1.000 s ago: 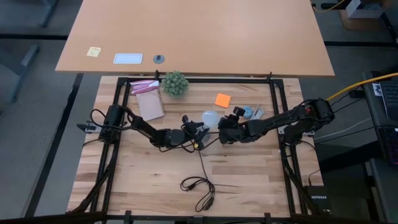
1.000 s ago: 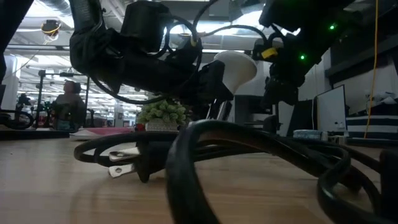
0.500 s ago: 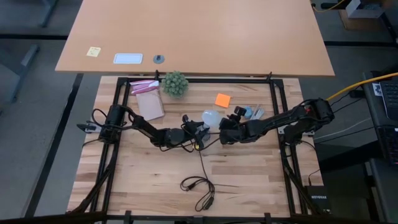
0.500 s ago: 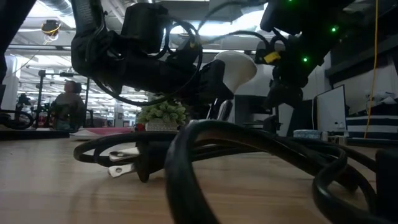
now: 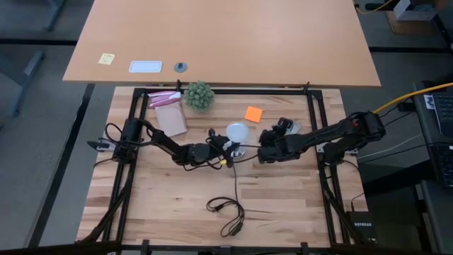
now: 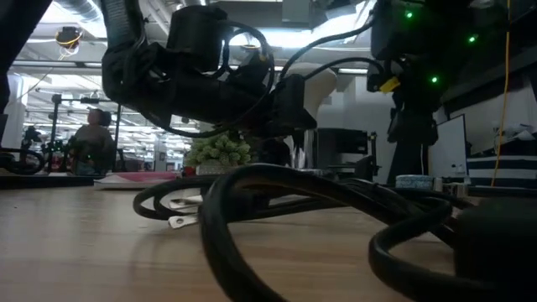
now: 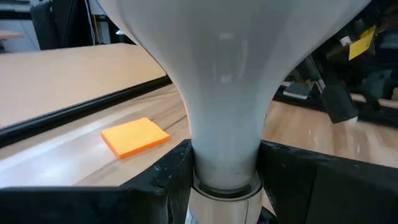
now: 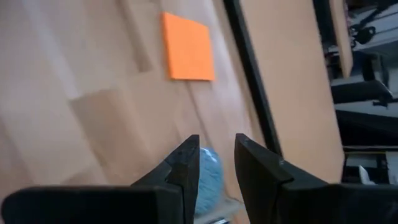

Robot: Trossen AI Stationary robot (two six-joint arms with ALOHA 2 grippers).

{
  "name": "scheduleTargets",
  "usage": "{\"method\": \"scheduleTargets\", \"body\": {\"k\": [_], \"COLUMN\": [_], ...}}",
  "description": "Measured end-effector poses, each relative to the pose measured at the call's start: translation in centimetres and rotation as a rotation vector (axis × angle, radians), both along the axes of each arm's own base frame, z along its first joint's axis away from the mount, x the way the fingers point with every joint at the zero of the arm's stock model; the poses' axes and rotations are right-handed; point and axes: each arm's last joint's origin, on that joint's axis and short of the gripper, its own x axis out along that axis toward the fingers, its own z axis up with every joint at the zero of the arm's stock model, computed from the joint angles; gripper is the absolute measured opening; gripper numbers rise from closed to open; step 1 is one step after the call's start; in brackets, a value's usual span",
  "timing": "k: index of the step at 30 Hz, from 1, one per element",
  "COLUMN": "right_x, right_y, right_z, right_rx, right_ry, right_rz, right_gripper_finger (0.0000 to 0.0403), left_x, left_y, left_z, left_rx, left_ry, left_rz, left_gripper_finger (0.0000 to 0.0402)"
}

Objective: Screw lightbulb
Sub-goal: Remove the white lightbulb from the silver lamp

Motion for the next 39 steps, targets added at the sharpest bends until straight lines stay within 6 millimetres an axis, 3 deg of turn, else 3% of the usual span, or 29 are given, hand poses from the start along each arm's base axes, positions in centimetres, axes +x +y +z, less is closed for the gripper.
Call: {"method": "scheduleTargets", "body": {"k": [6, 13, 16, 25, 31, 39], "right_x": [-2.0, -3.5, -3.5, -2.2, -1.6, 0.7], "right_y": [-0.3, -0.5, -0.4, 0.2, -0.1, -1.7], "right_z": [2.3, 3.3, 2.7, -1.9, -4.2, -6.9], "right_rx": [-0.025, 0.031, 0.092, 0.262, 0.260, 0.375], "right_ry": [-0.027, -0.304, -0.421, -0.714, -0.722, -0.802], "right_rz": [-0.038, -0.049, -0.019, 0.160, 0.142, 0.150], "right_gripper_finger": [0.0101, 0.0101, 0.0101, 0.0101, 0.0101, 0.0101], "left_x": [0.9, 1.0, 0.9, 0.8, 0.7, 0.7], "left_y": [0.9, 0.7, 0.3, -1.0, -1.3, -1.3], "left_z": [0.4, 0.1, -0.4, -0.9, -1.0, -1.0], "left_rx": [-0.031, -0.034, -0.033, -0.025, -0.023, -0.022], "left_ry": [-0.015, 0.027, 0.088, 0.158, 0.168, 0.172], "left_rz": [-0.015, -0.054, -0.064, -0.088, -0.096, -0.098], "left_gripper_finger": [0.0153, 0.0153, 0.0153, 0.0153, 0.0153, 0.0153]}}
